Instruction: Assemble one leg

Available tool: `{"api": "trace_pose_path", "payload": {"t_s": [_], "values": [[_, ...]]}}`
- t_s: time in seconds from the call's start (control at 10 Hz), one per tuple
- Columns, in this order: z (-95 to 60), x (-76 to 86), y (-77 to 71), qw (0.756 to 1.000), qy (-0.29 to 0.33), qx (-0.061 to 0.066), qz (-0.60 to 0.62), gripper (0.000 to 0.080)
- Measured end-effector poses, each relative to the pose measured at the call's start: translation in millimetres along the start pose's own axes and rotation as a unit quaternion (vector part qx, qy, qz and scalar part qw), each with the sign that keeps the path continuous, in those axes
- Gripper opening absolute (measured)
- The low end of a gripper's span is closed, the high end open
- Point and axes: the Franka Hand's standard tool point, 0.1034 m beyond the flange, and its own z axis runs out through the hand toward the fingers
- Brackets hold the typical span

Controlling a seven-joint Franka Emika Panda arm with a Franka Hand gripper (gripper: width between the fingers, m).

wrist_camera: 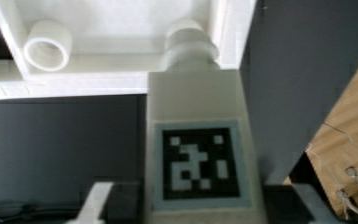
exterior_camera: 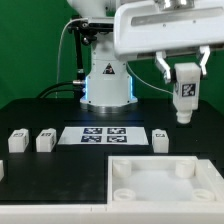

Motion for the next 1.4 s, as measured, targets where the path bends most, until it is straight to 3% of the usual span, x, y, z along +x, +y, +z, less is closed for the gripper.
{"api": "trace_pose_path", "payload": {"t_s": [0.2,0.3,0.5,0.8,1.0,1.4], "values": [[25.7,28.1,-3.0,0.999,0.032,0.002,0.005,0.0291],[35.5,27.1,-12.0,0.999,0.044,0.005,0.000,0.0291],[33.6,26.8,-10.0,0.999,0.041,0.003,-0.003,0.0291],[37.5,23.7,-11.2,0.999,0.043,0.003,-0.003,0.0291],[60.6,13.6,-16.6,0.999,0.053,0.002,-0.006,0.0291],[86.6,-6.3,-16.6,0.999,0.037,0.001,-0.006,0.0291]]}}
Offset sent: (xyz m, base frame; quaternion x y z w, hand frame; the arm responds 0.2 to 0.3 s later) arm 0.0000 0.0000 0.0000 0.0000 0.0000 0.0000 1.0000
